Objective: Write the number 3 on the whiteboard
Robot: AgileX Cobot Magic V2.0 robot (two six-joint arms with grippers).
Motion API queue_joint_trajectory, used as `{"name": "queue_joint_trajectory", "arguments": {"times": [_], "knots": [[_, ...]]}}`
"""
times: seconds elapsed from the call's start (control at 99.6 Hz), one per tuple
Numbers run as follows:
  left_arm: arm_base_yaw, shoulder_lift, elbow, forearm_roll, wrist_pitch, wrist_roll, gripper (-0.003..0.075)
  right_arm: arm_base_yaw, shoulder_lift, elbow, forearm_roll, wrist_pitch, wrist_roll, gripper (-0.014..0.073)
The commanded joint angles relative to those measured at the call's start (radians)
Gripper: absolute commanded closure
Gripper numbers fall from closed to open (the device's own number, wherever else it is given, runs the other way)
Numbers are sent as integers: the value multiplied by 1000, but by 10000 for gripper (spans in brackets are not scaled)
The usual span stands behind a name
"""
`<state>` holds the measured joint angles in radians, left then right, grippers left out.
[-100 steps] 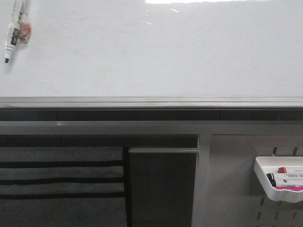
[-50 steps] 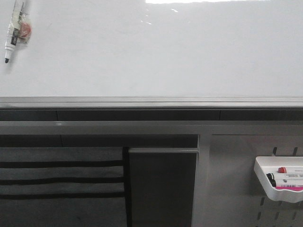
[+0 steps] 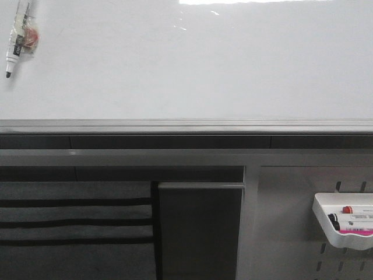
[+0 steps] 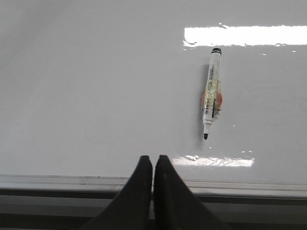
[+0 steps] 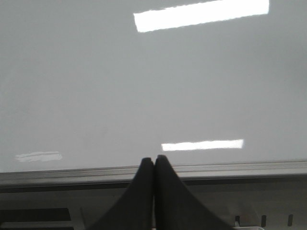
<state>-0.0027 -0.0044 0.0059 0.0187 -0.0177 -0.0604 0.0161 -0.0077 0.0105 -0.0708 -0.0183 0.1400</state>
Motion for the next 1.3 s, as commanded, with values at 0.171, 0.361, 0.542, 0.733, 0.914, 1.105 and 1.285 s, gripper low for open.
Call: {"name": "queue_joint_trajectory", "arguments": {"times": [0.171,0.361,0.542,0.733,0.914,1.105,1.285], "knots": [[-6,-29,7,-1,-76,0,741,1,-17,26,-8,-81,-6,662],[-6,-29,7,-1,-76,0,741,1,-17,26,-8,-81,-6,662],[-6,-29,7,-1,-79,0,741,1,-17,26,-8,-36,-6,662],[-6,-29,-25,-36,-99,0,741,1,-17,15,-8,27,-6,662],[-6,3,-180,-65,-1,0,741,1,7,-78,-8,87,-6,662],[-6,134,-378,-19,158,9,741,1,132,-235,-8,146,-6,662],[-6,297,-537,-4,313,14,741,1,296,-415,-8,268,-6,662]]}}
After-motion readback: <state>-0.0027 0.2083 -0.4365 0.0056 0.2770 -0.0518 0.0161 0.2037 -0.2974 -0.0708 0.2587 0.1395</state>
